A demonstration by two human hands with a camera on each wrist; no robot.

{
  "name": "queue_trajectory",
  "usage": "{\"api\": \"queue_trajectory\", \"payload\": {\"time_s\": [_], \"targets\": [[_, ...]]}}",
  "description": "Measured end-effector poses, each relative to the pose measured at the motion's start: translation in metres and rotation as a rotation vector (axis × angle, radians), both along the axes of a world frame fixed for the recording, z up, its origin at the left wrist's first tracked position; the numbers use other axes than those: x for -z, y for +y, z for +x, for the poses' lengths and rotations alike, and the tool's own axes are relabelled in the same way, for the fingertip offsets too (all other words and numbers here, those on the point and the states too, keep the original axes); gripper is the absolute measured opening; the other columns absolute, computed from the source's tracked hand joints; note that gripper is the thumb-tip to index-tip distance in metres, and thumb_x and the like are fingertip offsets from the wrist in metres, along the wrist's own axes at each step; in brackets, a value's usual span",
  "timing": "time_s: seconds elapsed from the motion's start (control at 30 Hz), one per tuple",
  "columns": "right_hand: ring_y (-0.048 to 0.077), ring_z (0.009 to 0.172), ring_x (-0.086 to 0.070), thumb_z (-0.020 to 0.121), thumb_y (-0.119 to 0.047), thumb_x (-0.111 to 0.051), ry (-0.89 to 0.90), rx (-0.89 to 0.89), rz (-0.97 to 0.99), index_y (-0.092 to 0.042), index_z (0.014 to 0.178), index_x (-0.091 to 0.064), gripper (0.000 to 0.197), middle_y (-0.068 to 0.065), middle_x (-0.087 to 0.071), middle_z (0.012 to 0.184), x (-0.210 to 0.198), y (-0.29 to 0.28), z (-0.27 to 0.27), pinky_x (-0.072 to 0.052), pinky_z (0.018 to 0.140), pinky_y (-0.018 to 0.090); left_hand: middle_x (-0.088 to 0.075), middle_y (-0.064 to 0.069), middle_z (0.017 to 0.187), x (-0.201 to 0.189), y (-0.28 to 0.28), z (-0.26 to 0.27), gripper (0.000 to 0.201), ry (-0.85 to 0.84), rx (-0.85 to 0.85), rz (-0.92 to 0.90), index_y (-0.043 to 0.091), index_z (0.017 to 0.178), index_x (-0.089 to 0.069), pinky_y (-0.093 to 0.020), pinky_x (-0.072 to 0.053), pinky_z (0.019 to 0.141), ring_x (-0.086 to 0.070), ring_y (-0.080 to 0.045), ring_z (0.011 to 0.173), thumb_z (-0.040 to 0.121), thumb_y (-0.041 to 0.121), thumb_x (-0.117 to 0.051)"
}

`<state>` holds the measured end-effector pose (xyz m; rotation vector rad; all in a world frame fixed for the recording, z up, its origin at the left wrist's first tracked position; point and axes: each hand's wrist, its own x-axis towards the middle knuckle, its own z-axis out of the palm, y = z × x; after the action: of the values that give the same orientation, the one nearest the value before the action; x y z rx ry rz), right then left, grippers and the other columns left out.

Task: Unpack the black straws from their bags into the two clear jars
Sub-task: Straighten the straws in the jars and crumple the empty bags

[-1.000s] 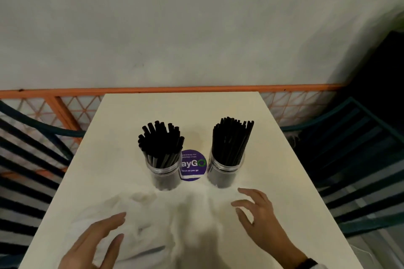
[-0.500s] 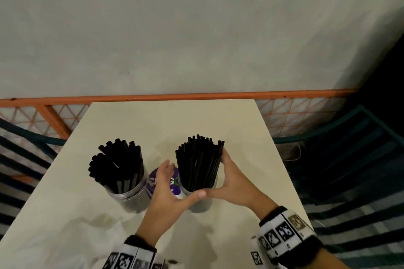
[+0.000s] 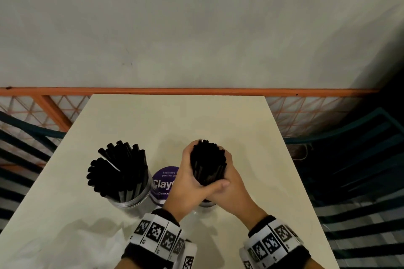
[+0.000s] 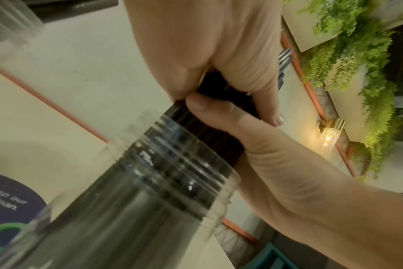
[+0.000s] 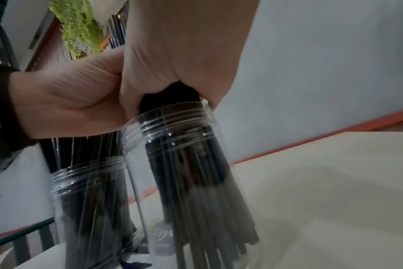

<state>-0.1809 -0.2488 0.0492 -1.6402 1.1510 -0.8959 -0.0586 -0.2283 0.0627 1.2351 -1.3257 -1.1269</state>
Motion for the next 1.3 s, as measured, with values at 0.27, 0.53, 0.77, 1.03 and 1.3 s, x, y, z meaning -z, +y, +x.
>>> {"api": "queue_trajectory", "payload": {"time_s": [0.27, 0.53, 0.77, 1.03, 1.3], "targets": [[-0.005, 0.129, -0.036, 0.051, -0.034, -0.090, 0.046, -0.109, 0.060, -0.040, 0.142, 0.000, 0.128, -0.022, -0.032, 0.140, -0.001, 0.005, -0.020, -0.033, 0.110, 0.020, -0.046, 0.012, 0.125, 0.000, 0.000, 0.023, 0.119, 0.051, 0.164, 0.064, 0.047, 0.131, -0.011, -0.005, -0.042, 0.088, -0.050, 0.011, 0.113, 0.049, 0.006, -0.086], [0.006, 0.102, -0.056, 0.063, -0.038, -0.073, 0.060, 0.038, -0.073, -0.073, 0.099, -0.031, 0.066, -0.016, -0.054, 0.108, -0.012, 0.002, 0.011, -0.049, 0.093, 0.034, -0.049, 0.016, 0.123, 0.005, -0.001, 0.007, 0.090, -0.044, 0.046, -0.014, 0.043, 0.126, -0.029, -0.014, -0.042, 0.098, -0.048, 0.005, 0.116, 0.058, 0.027, -0.085], [0.014, 0.113, -0.052, 0.061, -0.042, -0.069, 0.085, 0.032, -0.091, -0.073, 0.099, -0.029, 0.063, -0.018, -0.052, 0.111, -0.006, 0.004, 0.011, -0.035, 0.107, 0.053, -0.051, 0.015, 0.119, 0.012, 0.001, 0.011, 0.083, -0.075, 0.029, -0.054, 0.043, 0.122, -0.032, -0.009, -0.041, 0.092, -0.050, 0.005, 0.113, 0.057, 0.035, -0.083], [-0.001, 0.111, -0.049, 0.062, -0.042, -0.068, 0.087, 0.013, -0.065, -0.074, 0.102, -0.027, 0.066, -0.035, -0.046, 0.109, -0.007, 0.002, 0.008, -0.028, 0.109, 0.058, -0.047, 0.019, 0.120, 0.013, -0.001, 0.009, 0.089, -0.079, 0.034, -0.044, 0.042, 0.122, -0.028, -0.006, -0.039, 0.093, -0.047, 0.009, 0.113, 0.055, 0.037, -0.085], [-0.013, 0.131, -0.026, 0.038, -0.049, -0.089, -0.054, -0.079, 0.122, -0.049, 0.137, 0.001, 0.134, -0.033, -0.019, 0.142, 0.014, 0.014, -0.026, -0.028, 0.115, 0.027, -0.035, 0.015, 0.138, 0.024, 0.014, 0.040, 0.139, -0.051, 0.062, 0.074, 0.063, 0.125, 0.008, -0.028, -0.028, 0.112, -0.036, 0.000, 0.130, 0.033, 0.037, -0.092]]}}
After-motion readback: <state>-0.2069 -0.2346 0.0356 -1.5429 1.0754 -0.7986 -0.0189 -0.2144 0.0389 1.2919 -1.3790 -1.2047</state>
